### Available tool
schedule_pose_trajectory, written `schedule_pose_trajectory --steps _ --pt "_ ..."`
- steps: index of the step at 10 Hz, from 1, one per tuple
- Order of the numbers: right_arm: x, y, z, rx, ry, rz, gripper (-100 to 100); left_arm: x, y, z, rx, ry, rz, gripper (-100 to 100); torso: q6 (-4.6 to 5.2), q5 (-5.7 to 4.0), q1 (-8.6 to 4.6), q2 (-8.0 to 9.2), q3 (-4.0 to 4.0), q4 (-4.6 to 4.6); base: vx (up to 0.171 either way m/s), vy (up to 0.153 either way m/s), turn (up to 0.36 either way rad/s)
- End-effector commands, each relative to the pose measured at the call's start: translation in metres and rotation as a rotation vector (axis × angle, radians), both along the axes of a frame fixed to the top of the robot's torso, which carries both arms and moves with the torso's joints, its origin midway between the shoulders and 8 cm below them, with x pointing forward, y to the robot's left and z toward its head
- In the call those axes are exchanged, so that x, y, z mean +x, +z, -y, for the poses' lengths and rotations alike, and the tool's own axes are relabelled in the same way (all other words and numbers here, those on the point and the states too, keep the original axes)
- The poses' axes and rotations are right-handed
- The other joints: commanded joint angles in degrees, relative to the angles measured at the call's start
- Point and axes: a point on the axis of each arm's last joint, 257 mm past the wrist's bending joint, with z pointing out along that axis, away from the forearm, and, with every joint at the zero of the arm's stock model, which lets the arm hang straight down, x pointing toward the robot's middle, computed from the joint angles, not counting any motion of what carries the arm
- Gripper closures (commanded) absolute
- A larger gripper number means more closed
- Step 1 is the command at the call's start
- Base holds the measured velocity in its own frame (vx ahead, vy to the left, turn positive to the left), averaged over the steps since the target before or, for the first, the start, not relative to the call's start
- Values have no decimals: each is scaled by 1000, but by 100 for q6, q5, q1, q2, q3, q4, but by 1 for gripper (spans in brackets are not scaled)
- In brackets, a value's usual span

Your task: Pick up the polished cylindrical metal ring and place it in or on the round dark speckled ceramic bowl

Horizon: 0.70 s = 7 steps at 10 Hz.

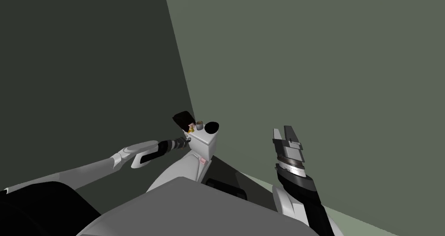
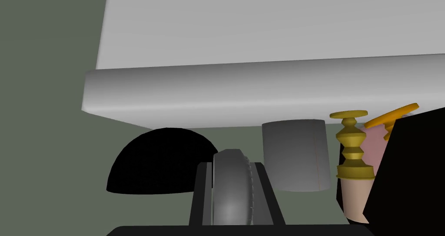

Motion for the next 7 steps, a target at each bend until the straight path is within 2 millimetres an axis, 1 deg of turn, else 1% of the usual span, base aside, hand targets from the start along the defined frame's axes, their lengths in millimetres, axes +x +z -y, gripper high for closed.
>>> schedule_pose_trajectory --steps 1,2,4,5,7 --pt "0 0 0 0 0 0 0 2 9 -1 -10 20 -15 100 0 0 0 0 0 0 32 -34 -112" --pt "0 0 0 0 0 0 0 2 11 -4 3 16 -16 100 2 0 -4 -5 -3 -1 24 -22 -46" --pt "0 0 0 0 0 0 0 7 24 -8 -2 41 -31 100 -1 1 0 -3 -2 -1 23 -30 -90" --pt "0 0 0 0 0 0 0 7 24 -9 3 39 -32 100 1 1 -3 -6 -4 -1 27 -24 -49" --pt "0 0 0 0 0 0 0 12 38 -12 -2 66 -42 100 -1 3 -3 -6 -4 -2 35 -37 -97"
